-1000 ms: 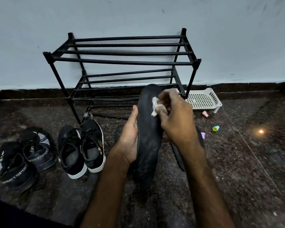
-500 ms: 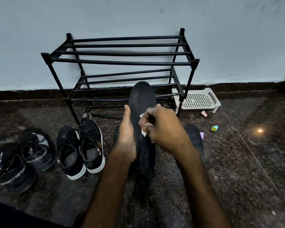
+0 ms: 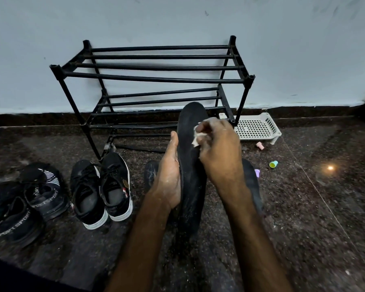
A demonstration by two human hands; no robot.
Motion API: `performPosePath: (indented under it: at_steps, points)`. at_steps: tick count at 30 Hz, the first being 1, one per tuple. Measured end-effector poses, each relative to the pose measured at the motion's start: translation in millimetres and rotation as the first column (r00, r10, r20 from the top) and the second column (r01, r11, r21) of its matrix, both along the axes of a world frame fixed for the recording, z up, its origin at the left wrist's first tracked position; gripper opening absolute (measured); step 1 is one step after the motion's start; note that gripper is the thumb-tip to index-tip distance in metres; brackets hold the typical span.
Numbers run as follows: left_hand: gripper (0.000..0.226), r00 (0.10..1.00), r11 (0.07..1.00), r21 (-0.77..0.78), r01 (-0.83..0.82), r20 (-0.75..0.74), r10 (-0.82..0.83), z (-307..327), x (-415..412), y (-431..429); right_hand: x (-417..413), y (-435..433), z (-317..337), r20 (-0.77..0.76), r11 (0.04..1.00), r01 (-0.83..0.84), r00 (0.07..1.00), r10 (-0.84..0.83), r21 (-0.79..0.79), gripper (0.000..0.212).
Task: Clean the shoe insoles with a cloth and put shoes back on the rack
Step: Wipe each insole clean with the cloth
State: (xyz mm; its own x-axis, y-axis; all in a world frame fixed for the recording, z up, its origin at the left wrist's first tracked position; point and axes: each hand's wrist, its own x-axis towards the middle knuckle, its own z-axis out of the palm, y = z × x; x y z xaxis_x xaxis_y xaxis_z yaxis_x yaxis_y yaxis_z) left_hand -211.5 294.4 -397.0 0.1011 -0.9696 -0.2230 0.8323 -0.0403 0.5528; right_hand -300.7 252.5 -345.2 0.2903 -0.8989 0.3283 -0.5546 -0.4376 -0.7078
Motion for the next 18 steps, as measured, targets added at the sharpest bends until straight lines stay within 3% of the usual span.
performPosePath:
  at_steps: [2, 3, 6, 9, 12, 15, 18]
  points:
    - [0.063, 0.999, 0.999, 0.0, -0.048, 0.0, 0.048, 1.7, -1.5, -0.8, -6.3, -2.6, -3.3, -0.087, 0.999, 0.045, 0.995, -0.043, 0.025, 0.02]
    - [0.065, 0.997, 0.997, -0.002, -0.076, -0.01, 0.076, 2.0, -1.3, -1.3, -7.9, -2.1, -3.3, -0.132, 0.996, -0.001, 0.991, 0.012, 0.085, 0.02]
    - [0.065, 0.995, 0.995, -0.02, -0.102, -0.019, 0.102, 4.5, -4.5, -0.6, -0.5, 6.0, 3.2, -0.059, 0.971, -0.182, 0.979, 0.193, 0.154, 0.02]
    - [0.061, 1.0, 1.0, -0.006, -0.019, 0.012, 0.019, 8.4, -13.6, 1.4, 5.2, 1.4, 11.5, 0.017, 0.999, -0.033, 0.999, 0.033, 0.001, 0.018]
    - [0.067, 0.996, 0.995, -0.037, -0.094, -0.011, 0.094, 7.6, -13.1, -1.7, -7.9, -7.5, 4.4, -0.092, 0.997, 0.079, 0.993, -0.079, -0.008, 0.016]
    - [0.081, 0.981, 0.978, -0.078, -0.194, -0.014, 0.193, 6.2, -2.0, -5.9, -18.7, -5.9, -4.8, -0.068, 0.953, -0.162, 0.98, 0.185, 0.258, 0.02]
    - [0.088, 0.983, 0.982, -0.042, -0.186, -0.009, 0.185, 6.4, 2.4, -6.2, -21.1, -1.5, -5.5, 0.037, 0.88, -0.34, 0.937, 0.348, 0.333, 0.015]
